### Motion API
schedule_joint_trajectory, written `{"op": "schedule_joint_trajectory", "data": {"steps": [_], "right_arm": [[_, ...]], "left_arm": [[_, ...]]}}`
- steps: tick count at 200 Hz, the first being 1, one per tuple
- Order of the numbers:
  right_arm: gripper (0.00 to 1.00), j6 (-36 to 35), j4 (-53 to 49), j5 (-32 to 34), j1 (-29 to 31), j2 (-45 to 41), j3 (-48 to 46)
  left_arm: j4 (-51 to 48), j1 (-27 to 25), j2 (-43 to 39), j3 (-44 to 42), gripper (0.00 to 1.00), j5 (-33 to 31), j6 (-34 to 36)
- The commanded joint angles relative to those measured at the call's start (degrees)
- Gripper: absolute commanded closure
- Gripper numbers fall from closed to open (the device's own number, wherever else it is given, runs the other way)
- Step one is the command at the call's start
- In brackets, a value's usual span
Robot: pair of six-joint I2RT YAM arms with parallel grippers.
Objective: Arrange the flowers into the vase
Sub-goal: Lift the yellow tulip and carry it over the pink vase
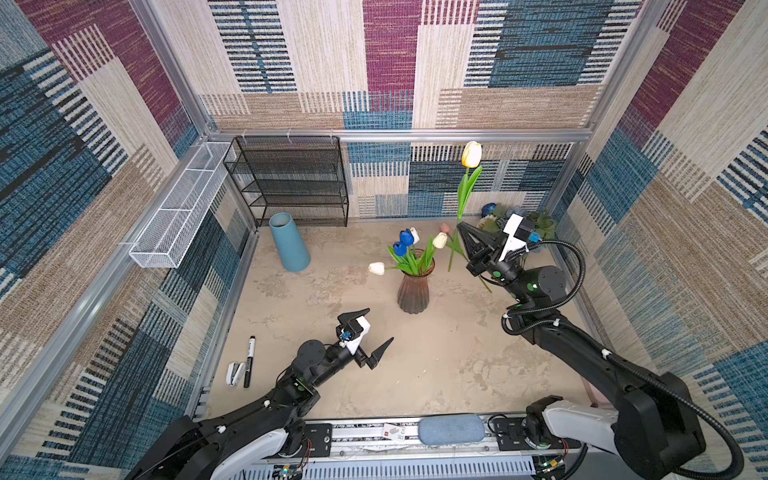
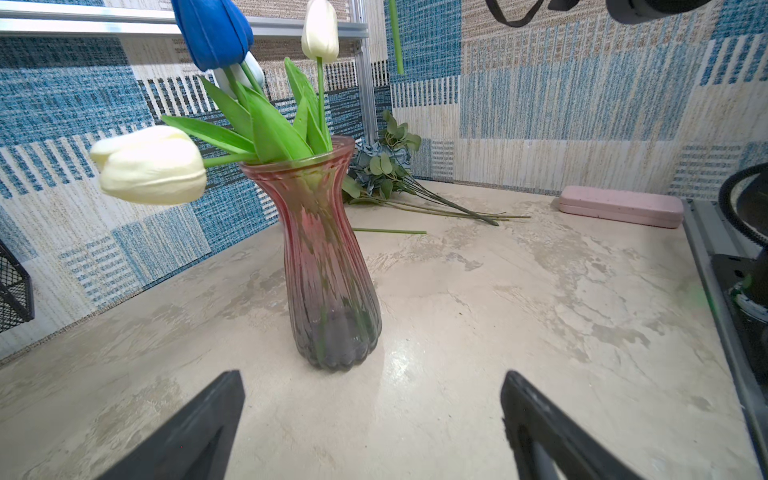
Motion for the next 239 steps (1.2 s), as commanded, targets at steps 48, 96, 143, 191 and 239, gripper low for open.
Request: {"op": "schedule_joint_trajectory", "data": {"steps": [48, 96, 143, 191, 239], "right_arm": [[1.00, -1.09, 16.94, 7.03, 5.63, 10.33, 2.60], [1.00, -4.54, 17.87, 9.46, 7.24, 14.13, 2.09], [1.00, -7.63, 15.39, 10.97, 7.98, 14.24, -0.28], [1.00, -11.37, 10.72, 12.09, 8.26, 12.51, -2.31], [1.00, -12.74, 8.14, 12.22, 8.25, 13.00, -2.38]], "left_arm": [[0.58, -0.06, -0.80, 0.21, 0.01, -0.51, 2.24], [1.38, -0.04, 0.17, 0.22, 0.01, -0.56, 2.22], [0.76, -0.02, 0.65, 0.74, 0.01, 0.73, 1.83], [0.46, -0.01, 0.47, 0.74, 0.01, 0.46, 2.02], [0.60, 0.01, 0.95, 1.00, 0.01, 1.04, 1.69]]}}
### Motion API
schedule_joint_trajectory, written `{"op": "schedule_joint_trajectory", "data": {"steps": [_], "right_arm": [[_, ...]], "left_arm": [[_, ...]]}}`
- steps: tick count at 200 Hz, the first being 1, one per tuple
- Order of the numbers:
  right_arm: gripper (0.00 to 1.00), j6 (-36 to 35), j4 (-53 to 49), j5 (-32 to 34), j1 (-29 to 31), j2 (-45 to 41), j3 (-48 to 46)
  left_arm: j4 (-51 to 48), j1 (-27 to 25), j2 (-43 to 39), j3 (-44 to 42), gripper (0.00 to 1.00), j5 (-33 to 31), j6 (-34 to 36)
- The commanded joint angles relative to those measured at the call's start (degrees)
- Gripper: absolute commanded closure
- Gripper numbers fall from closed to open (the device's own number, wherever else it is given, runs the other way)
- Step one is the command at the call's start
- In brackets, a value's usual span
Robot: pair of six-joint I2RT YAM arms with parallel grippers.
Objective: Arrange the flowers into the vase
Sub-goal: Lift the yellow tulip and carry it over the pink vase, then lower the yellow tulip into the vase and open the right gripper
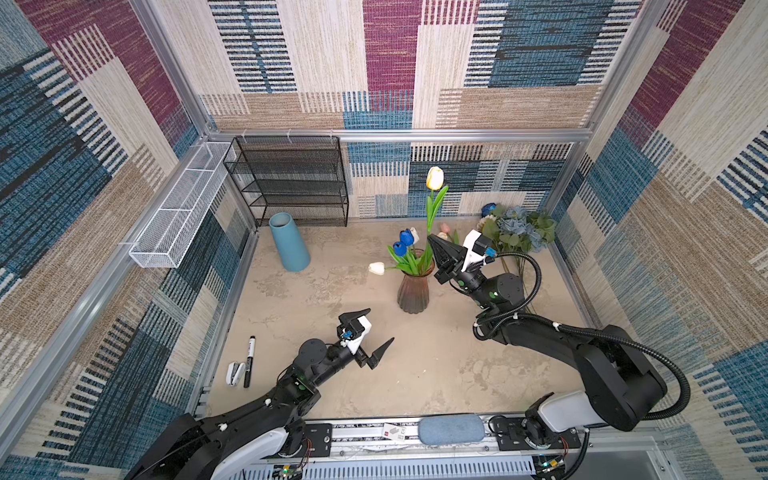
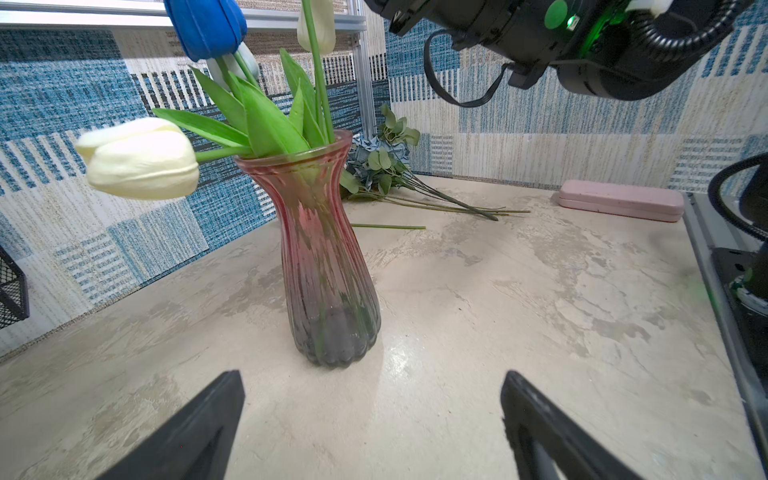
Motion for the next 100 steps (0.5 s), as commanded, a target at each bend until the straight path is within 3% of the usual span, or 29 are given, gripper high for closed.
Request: {"op": "schedule_joint_trajectory", "data": {"steps": [1, 57, 84, 100], "right_arm": [[1.00, -1.38, -0.92, 0.80, 0.02, 0.31, 0.04], [1.00, -2.45, -1.74, 0.26, 0.09, 3.17, 0.81], [0.92, -4.70, -4.98, -0.54, 0.20, 3.75, 2.12], [0.76, -5.50, -5.80, -0.25, 0.19, 3.38, 2.27]], "left_arm": [[0.99, -0.01, 0.21, 0.46, 0.01, 0.80, 1.34], [0.90, -0.02, 0.27, 0.46, 0.01, 0.72, 1.43], [0.90, -0.02, 0.38, 0.54, 0.01, 0.54, 1.46], [0.90, -0.02, 0.55, 0.54, 0.01, 0.57, 1.39]]}}
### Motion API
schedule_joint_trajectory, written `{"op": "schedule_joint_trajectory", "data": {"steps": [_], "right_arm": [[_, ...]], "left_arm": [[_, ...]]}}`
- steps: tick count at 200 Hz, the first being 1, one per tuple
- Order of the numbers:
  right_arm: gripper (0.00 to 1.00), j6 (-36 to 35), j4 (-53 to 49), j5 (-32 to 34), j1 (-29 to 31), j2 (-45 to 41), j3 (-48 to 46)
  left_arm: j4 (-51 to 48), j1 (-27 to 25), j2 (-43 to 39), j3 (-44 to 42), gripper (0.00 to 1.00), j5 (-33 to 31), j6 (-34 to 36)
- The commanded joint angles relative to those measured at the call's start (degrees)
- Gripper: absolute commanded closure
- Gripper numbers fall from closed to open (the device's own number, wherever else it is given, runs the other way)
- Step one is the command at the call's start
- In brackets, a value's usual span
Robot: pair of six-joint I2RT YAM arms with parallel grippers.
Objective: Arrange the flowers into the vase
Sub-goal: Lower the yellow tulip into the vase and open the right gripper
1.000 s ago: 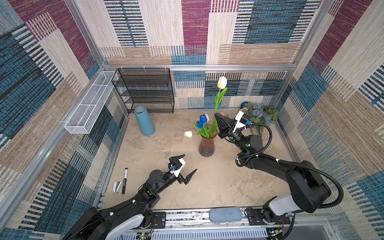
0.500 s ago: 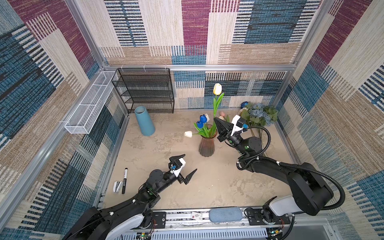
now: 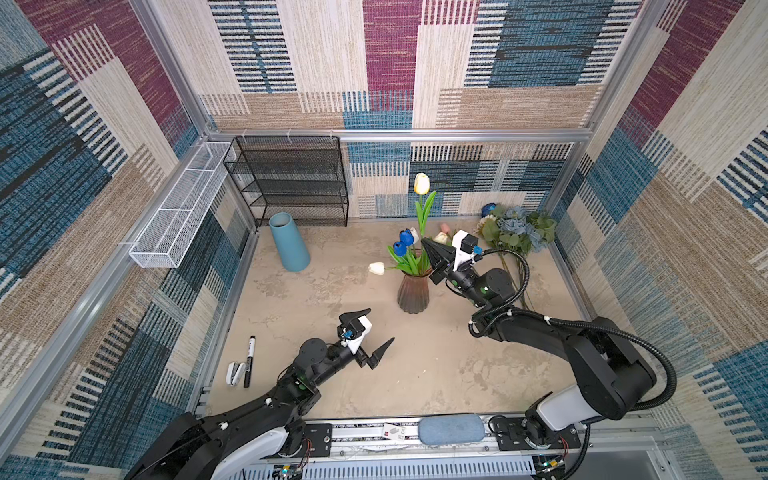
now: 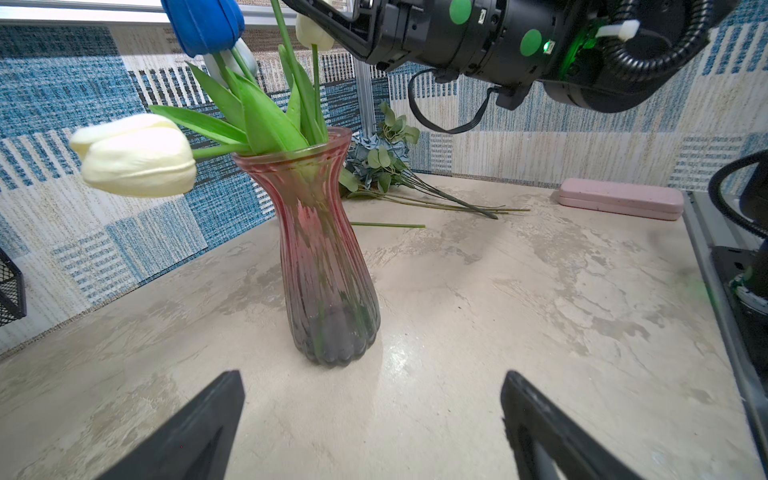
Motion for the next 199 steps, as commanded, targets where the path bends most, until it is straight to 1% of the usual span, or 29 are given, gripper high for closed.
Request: {"op": "schedule_joint_trajectory", "data": {"steps": [1, 4, 25, 35, 44, 67, 114, 154, 174, 179, 199], "right_arm": [[0.75, -2.28, -1.50, -0.39, 0.15, -0.30, 0.61], [0.72, -2.44, -1.74, -0.23, 0.19, -0.35, 0.63], [0.67, -3.11, -2.79, 0.96, 0.20, -1.17, 0.76], [0.61, -3.29, -3.37, 1.86, 0.18, -1.52, 0.89], [0.57, -3.39, -3.47, 2.15, 0.19, -1.92, 0.81], [0.51, -3.49, -3.97, 2.66, 0.16, -3.25, 0.98], [0.46, -3.71, -5.32, 2.92, 0.20, -6.83, 1.50], [0.45, -3.92, -4.81, 3.49, 0.20, -8.87, 1.48], [0.45, -4.22, -2.37, 5.18, 0.20, -10.90, -1.14], [0.43, -4.55, -2.28, 5.80, 0.20, -11.70, -1.60], [0.39, -6.47, -4.12, 8.97, 0.20, -14.79, -2.84]], "left_arm": [[0.92, 0.01, 0.14, 0.44, 0.01, 0.53, 1.41], [0.91, 0.01, 0.08, 0.44, 0.01, 0.52, 1.41], [0.92, 0.01, 0.15, 0.44, 0.01, 0.51, 1.42], [0.92, 0.01, 0.15, 0.51, 0.01, 0.60, 1.34], [0.90, 0.01, 0.37, 0.52, 0.01, 0.69, 1.33], [0.99, 0.01, 0.30, 0.52, 0.01, 0.78, 1.32], [0.97, 0.01, -0.34, 0.35, 0.01, 0.94, 1.30], [-1.44, -0.02, -4.01, 0.09, 0.01, 0.16, 1.08], [4.01, 0.01, -3.90, -1.84, 0.01, -0.32, 0.73], [4.76, 0.05, -3.98, -2.14, 0.01, -0.67, 0.63], [3.77, 0.01, -5.22, -1.58, 0.01, -0.48, 1.31]]}}
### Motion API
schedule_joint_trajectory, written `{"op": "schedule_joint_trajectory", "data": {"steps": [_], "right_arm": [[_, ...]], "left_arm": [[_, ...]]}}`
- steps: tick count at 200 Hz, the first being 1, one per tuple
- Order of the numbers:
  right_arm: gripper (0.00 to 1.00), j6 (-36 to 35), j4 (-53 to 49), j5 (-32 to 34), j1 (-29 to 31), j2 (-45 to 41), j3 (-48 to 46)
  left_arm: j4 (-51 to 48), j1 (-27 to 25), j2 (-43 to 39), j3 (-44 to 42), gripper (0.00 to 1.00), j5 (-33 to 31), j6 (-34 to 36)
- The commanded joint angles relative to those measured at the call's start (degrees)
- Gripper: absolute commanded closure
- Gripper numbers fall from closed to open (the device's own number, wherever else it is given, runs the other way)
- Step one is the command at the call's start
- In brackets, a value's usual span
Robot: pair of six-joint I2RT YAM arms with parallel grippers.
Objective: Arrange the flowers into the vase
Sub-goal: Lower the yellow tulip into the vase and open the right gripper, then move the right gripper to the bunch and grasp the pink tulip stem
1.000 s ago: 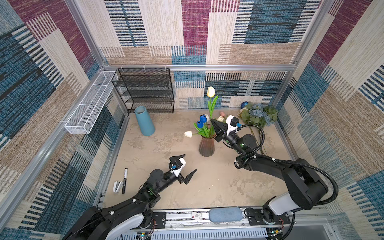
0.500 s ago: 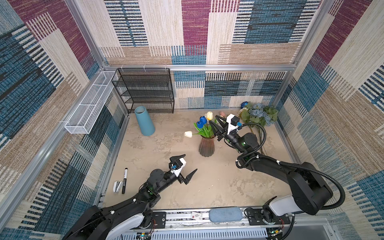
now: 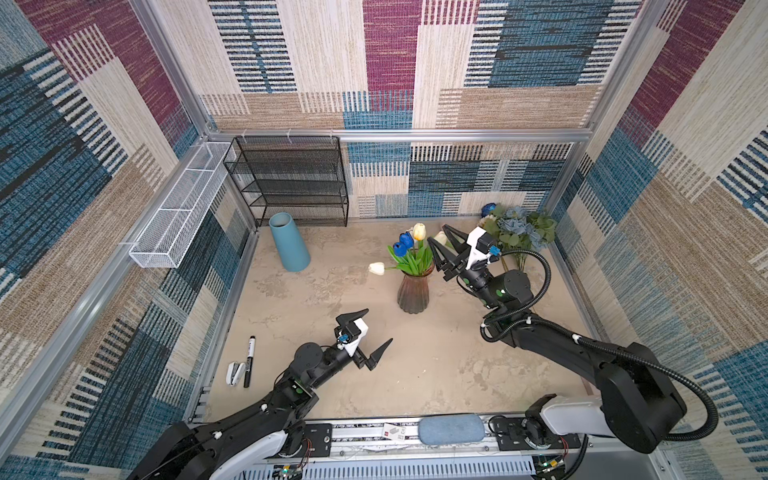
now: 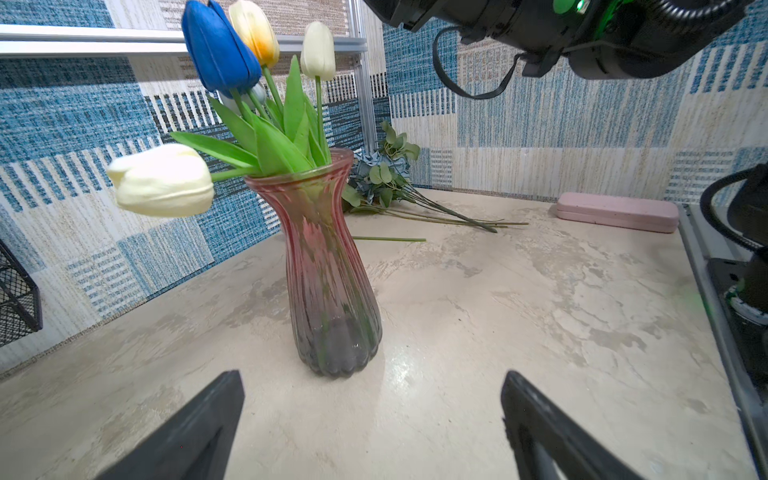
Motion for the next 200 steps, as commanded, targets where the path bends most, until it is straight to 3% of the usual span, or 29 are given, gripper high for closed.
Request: {"op": "schedule_joint_trajectory", "data": {"steps": [1, 25, 36, 55, 72, 83, 94, 114, 156, 174, 200], "right_arm": [[0.39, -2.35, 1.07, 4.53, 0.09, -3.00, -1.07], [0.28, -3.27, -3.89, 13.52, -0.16, -6.13, -1.24], [0.27, -0.29, -8.11, 16.28, -1.72, -7.51, -0.65], [0.27, 9.76, -19.34, 6.15, -10.03, -8.11, 3.02], [0.27, 12.60, -30.76, 8.30, -13.67, -6.61, 6.80], [0.26, 13.91, -37.90, 6.37, -16.47, -4.57, 9.34], [0.27, 15.71, -46.54, 4.50, -19.08, -0.83, 13.12], [0.36, 16.71, -59.78, 1.96, -21.54, 6.45, 18.93], [0.48, 13.51, -75.18, 0.74, -21.72, 21.74, 28.05], [0.51, 10.84, -80.85, 2.47, -21.79, 29.65, 34.51], [0.54, 8.13, -88.10, 10.44, -22.33, 38.78, 44.76]], "left_arm": [[2.73, -0.02, -1.31, 0.47, 0.01, -0.35, 1.36], [-2.57, -0.02, -3.16, 3.05, 0.01, -0.65, 3.51], [-3.13, -0.02, -3.62, 3.52, 0.01, -2.20, 4.22], [-4.71, -0.17, -2.97, 4.90, 0.01, -3.16, 7.35], [-7.13, -0.32, -0.05, 6.47, 0.01, -4.64, 10.61], [-7.09, -0.41, 1.64, 6.54, 0.01, -4.65, 11.55], [-6.29, -0.46, 2.96, 6.21, 0.01, -4.22, 11.16], [-0.74, -0.54, 6.01, 4.12, 0.01, -4.21, 9.95], [1.52, -0.72, 8.79, 3.58, 0.01, -2.80, 8.07], [2.09, -0.73, 9.55, 4.30, 0.01, -0.91, 8.61], [-3.21, -0.76, 7.44, 5.89, 0.01, 2.11, 6.69]]}}
